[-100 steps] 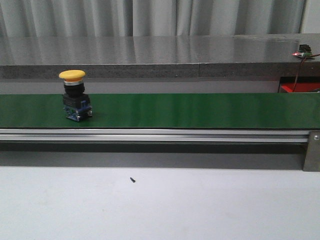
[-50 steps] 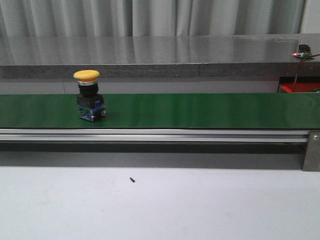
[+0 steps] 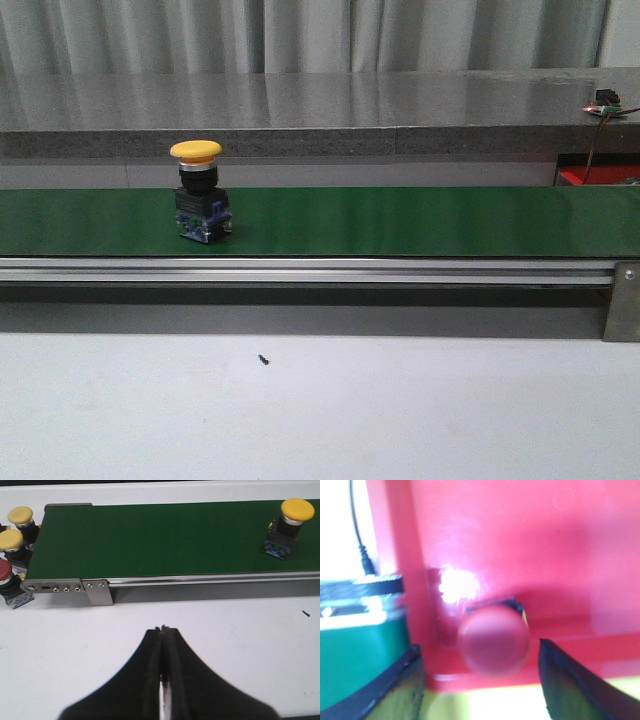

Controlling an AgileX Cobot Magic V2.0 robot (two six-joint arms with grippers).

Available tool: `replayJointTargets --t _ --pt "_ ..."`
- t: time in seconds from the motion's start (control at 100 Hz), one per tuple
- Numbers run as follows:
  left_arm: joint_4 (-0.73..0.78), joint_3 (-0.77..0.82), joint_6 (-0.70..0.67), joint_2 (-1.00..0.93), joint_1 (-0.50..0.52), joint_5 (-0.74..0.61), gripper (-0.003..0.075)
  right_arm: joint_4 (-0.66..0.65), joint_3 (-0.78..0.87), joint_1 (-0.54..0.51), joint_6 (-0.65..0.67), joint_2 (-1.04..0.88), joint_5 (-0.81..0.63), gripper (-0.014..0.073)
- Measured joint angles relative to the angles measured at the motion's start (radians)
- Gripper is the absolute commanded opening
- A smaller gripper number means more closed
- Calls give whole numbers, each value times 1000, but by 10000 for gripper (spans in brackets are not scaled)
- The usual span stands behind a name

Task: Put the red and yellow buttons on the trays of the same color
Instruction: 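Carry the red button into the red tray and open the right gripper, then lower the right gripper onto the yellow button on the belt and grasp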

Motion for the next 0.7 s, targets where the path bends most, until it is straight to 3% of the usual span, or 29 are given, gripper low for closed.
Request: replayJointTargets --t 0.4,0.7 --pt "0 0 0 0 0 0 -20 11 249 7 0 -331 -131 494" --pt "0 0 0 0 0 0 -20 13 261 174 -80 -451 -129 494"
